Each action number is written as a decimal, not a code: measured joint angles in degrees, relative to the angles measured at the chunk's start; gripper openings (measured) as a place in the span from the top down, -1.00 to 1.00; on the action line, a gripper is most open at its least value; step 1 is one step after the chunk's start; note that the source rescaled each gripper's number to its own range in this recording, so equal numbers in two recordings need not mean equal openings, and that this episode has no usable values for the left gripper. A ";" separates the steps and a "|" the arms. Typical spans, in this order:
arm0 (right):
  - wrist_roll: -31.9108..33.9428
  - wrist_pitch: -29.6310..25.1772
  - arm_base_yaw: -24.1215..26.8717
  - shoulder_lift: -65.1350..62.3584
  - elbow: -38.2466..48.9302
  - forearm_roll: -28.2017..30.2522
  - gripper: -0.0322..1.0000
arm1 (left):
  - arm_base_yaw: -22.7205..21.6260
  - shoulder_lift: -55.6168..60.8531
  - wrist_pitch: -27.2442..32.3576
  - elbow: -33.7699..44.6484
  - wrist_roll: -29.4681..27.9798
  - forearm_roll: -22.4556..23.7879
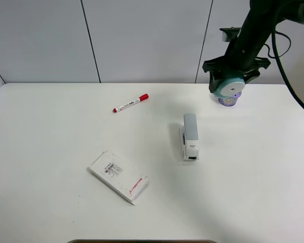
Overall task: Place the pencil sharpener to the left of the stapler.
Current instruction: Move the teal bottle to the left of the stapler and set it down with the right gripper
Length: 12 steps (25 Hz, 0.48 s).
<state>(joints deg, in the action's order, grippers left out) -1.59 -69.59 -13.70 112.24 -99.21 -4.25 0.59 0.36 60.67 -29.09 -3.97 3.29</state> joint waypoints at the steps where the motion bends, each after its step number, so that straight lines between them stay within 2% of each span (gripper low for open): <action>1: 0.00 -0.12 -1.27 0.00 -0.29 0.00 0.94 | 0.00 0.00 0.00 0.00 0.00 0.00; 12: 0.37 -0.12 -15.08 0.28 -0.60 0.00 0.94 | 0.00 0.00 0.00 0.00 0.00 0.00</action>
<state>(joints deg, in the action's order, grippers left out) -1.22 -69.71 -28.77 112.52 -99.81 -4.25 0.59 0.36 60.67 -29.09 -3.97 3.29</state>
